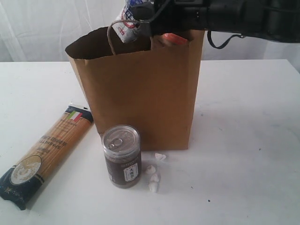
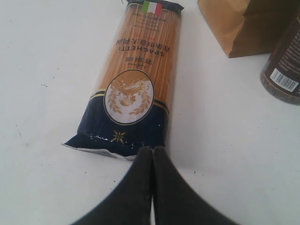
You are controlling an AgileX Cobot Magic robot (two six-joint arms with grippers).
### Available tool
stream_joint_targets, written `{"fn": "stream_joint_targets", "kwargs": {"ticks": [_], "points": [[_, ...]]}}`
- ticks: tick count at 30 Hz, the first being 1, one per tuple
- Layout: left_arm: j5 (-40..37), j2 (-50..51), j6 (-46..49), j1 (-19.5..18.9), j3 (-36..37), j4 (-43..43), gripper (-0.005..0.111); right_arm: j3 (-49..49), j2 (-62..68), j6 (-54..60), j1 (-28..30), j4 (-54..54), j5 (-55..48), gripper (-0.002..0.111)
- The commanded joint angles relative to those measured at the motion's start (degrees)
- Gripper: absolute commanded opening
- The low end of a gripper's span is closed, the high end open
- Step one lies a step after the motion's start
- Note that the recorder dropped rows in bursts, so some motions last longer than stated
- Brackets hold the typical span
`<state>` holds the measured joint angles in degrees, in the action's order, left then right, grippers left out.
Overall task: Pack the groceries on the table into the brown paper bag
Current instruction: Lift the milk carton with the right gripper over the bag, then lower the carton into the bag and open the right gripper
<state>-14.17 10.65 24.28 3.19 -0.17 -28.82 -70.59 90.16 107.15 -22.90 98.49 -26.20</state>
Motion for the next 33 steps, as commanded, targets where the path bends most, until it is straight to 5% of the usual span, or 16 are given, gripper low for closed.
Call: {"fn": "stream_joint_targets", "kwargs": {"ticks": [1,14,26,33], "points": [[-0.5,0.1,0.0,0.2,0.2,-0.2,0.0,-0.7,-0.3,-4.6,0.0,1.5,1.1,0.038],[-0.5,0.1,0.0,0.2,0.2,-0.2,0.0,-0.7,-0.3,-23.4,0.0,-21.8,-0.4,0.038],[-0.5,0.1,0.0,0.2,0.2,-0.2,0.0,-0.7,-0.3,-25.2,0.0,-22.5,10.8,0.038],[-0.5,0.1,0.0,0.2,0.2,-0.2,0.0,-0.7,-0.3,-25.2,0.0,-22.5,6.5,0.052]]}}
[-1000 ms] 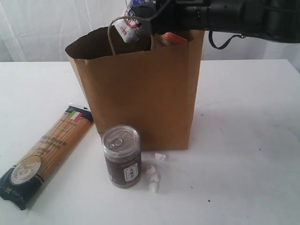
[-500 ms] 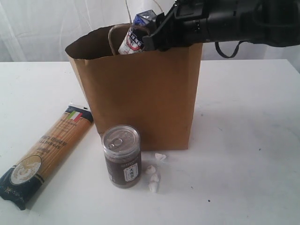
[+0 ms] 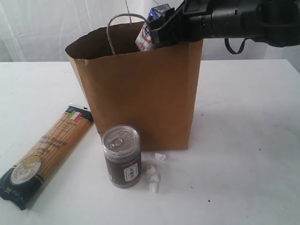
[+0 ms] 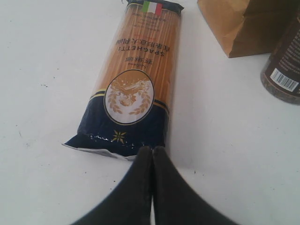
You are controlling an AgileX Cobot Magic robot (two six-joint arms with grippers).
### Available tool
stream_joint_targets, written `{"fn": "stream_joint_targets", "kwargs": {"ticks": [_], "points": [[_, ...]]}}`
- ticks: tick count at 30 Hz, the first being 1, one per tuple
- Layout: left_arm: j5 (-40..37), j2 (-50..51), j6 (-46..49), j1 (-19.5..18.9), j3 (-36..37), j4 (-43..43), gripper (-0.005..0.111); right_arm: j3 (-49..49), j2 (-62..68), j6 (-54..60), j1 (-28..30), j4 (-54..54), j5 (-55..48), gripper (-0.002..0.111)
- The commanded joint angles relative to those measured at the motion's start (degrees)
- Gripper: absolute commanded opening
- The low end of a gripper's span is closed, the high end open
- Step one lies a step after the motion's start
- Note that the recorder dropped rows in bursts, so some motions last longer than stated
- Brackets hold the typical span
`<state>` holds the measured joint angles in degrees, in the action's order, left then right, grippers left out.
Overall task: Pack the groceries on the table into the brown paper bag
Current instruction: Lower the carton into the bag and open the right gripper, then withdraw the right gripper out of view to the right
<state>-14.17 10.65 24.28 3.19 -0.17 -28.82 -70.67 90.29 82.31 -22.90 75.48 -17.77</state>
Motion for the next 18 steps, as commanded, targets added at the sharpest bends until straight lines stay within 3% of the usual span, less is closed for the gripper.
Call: {"fn": "stream_joint_targets", "kwargs": {"ticks": [1,11,13,18], "points": [[-0.5,0.1,0.0,0.2,0.2,-0.2,0.0,-0.6,-0.5,-0.3,0.0,0.5,-1.9,0.053],[-0.5,0.1,0.0,0.2,0.2,-0.2,0.0,-0.6,-1.3,-0.3,0.0,0.9,0.1,0.052],[-0.5,0.1,0.0,0.2,0.2,-0.2,0.0,-0.6,-3.0,-0.3,0.0,0.9,1.8,0.047],[-0.5,0.1,-0.1,0.2,0.2,-0.2,0.0,-0.5,-8.5,-0.3,0.1,0.7,12.0,0.021]]}}
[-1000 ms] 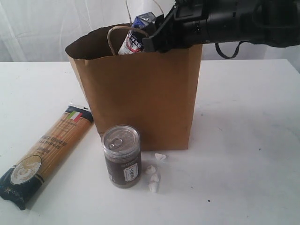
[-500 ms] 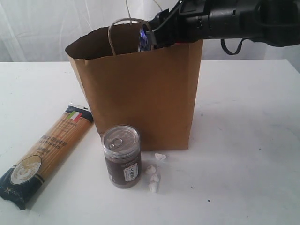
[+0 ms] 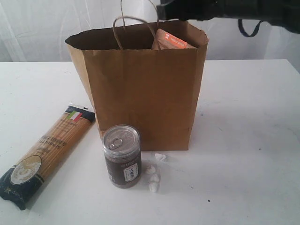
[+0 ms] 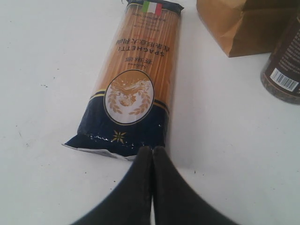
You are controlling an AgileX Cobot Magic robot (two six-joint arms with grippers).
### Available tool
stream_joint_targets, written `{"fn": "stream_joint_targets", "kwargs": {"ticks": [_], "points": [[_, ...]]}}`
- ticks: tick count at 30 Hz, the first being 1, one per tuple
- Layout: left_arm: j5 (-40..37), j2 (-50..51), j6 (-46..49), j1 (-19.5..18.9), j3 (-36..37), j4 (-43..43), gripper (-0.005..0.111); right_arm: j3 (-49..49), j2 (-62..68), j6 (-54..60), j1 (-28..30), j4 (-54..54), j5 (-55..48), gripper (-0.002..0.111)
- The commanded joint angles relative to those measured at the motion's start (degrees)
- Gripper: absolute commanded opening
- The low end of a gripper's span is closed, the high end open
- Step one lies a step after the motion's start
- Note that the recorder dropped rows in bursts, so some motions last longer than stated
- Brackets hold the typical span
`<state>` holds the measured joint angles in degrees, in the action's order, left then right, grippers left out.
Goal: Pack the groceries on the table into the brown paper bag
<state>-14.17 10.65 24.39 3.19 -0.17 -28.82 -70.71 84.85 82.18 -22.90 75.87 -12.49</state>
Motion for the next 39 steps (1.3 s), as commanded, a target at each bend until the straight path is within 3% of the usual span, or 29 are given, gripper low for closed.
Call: {"fn": "stream_joint_targets", "kwargs": {"ticks": [1,6,13,16,17,25,27,30,33,34,36,39], "points": [[-0.5,0.1,-0.2,0.2,0.2,-0.2,0.0,-0.2,-3.4,0.0,0.1,0.4,8.8,0.017],[-0.5,0.1,-0.2,0.2,0.2,-0.2,0.0,5.0,-4.8,0.0,0.1,2.1,29.5,0.0],[-0.5,0.1,-0.2,0.2,0.2,-0.2,0.0,13.7,-6.5,5.6,0.8,18.4,69.3,0.0],[-0.5,0.1,-0.2,0.2,0.2,-0.2,0.0,17.7,-6.7,26.5,5.0,20.2,61.5,0.0],[-0.5,0.1,-0.2,0.2,0.2,-0.2,0.0,19.1,-6.7,38.3,7.4,24.0,55.5,0.0],[-0.5,0.1,-0.2,0.2,0.2,-0.2,0.0,27.9,-4.8,39.1,19.4,24.1,52.6,0.0],[-0.5,0.1,-0.2,0.2,0.2,-0.2,0.0,29.7,-4.8,27.7,22.9,24.1,52.4,0.0],[-0.5,0.1,-0.2,0.2,0.2,-0.2,0.0,32.5,-7.2,1.6,27.9,24.1,46.2,0.0],[-0.5,0.1,-0.2,0.2,0.2,-0.2,0.0,35.6,-10.9,-34.3,33.4,22.9,34.6,0.0],[-0.5,0.1,-0.2,0.2,0.2,-0.2,0.0,36.7,-11.8,-51.3,34.7,17.8,31.8,0.0],[-0.5,0.1,-0.2,0.2,0.2,-0.2,0.0,37.6,-12.7,-85.7,36.1,-0.5,29.5,0.0],[-0.5,0.1,-0.2,0.2,0.2,-0.2,0.0,37.8,-13.0,-119.0,37.8,-53.9,39.2,0.0]]}}
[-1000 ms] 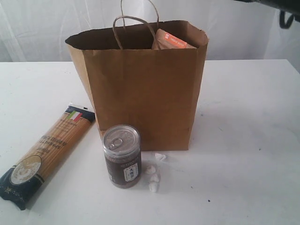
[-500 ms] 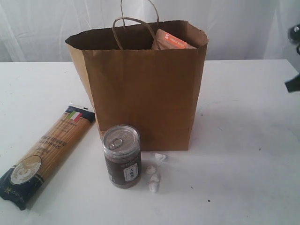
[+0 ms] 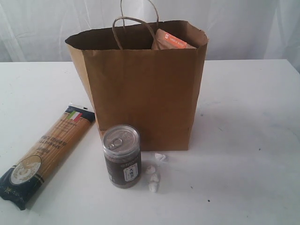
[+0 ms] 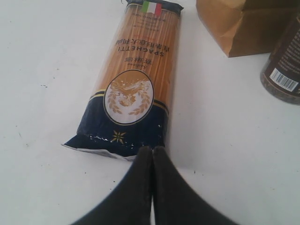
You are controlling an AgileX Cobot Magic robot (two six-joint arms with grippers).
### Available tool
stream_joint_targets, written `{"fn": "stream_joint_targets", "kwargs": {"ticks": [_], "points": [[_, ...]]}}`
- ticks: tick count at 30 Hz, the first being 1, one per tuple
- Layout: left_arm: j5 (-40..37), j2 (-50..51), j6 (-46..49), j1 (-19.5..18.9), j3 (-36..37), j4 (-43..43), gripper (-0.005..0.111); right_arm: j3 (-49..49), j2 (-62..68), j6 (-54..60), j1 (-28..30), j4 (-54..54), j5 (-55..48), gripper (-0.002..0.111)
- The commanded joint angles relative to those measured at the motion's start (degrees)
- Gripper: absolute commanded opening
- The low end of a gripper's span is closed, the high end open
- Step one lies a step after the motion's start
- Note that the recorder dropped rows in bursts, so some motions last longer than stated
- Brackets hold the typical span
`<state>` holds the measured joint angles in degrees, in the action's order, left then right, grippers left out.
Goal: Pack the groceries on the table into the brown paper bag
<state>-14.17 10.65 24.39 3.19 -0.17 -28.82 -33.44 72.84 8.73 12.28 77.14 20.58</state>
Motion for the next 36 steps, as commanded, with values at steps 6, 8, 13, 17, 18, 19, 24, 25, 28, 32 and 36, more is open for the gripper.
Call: {"fn": "stream_joint_targets", "kwargs": {"ticks": [6,8,13,17,18,19,24,25,28,32,36], "points": [[-0.5,0.1,-0.2,0.2,0.2,-0.2,0.0,-3.2,-3.0,-73.5,6.7,-124.1,9.8,0.0],[-0.5,0.1,-0.2,0.2,0.2,-0.2,0.0,-3.1,-5.1,-73.6,6.7,-129.4,5.5,0.0],[-0.5,0.1,-0.2,0.2,0.2,-0.2,0.0,-3.1,-15.8,-71.7,6.7,-146.3,-0.5,0.0],[-0.5,0.1,-0.2,0.2,0.2,-0.2,0.0,-2.8,-26.2,-71.7,2.8,-156.4,1.3,0.0],[-0.5,0.1,-0.2,0.2,0.2,-0.2,0.0,-2.5,-28.2,-71.5,1.5,-156.4,1.6,0.0],[-0.5,0.1,-0.2,0.2,0.2,-0.2,0.0,-2.1,-29.8,-71.5,0.4,-156.7,1.7,0.0],[-0.5,0.1,-0.2,0.2,0.2,-0.2,0.0,1.3,-39.5,-71.4,-6.3,-167.0,1.1,0.0],[-0.5,0.1,-0.2,0.2,0.2,-0.2,0.0,2.0,-41.0,-71.5,-7.8,-168.6,1.1,0.0],[-0.5,0.1,-0.2,0.2,0.2,-0.2,0.0,3.6,-46.5,-72.2,-11.1,-169.6,2.2,0.0],[-0.5,0.1,-0.2,0.2,0.2,-0.2,0.0,5.0,-52.0,-73.4,-11.8,-169.6,-2.0,0.0],[-0.5,0.1,-0.2,0.2,0.2,-0.2,0.0,5.9,-56.8,-82.0,-11.8,-169.6,-6.7,0.0]]}}
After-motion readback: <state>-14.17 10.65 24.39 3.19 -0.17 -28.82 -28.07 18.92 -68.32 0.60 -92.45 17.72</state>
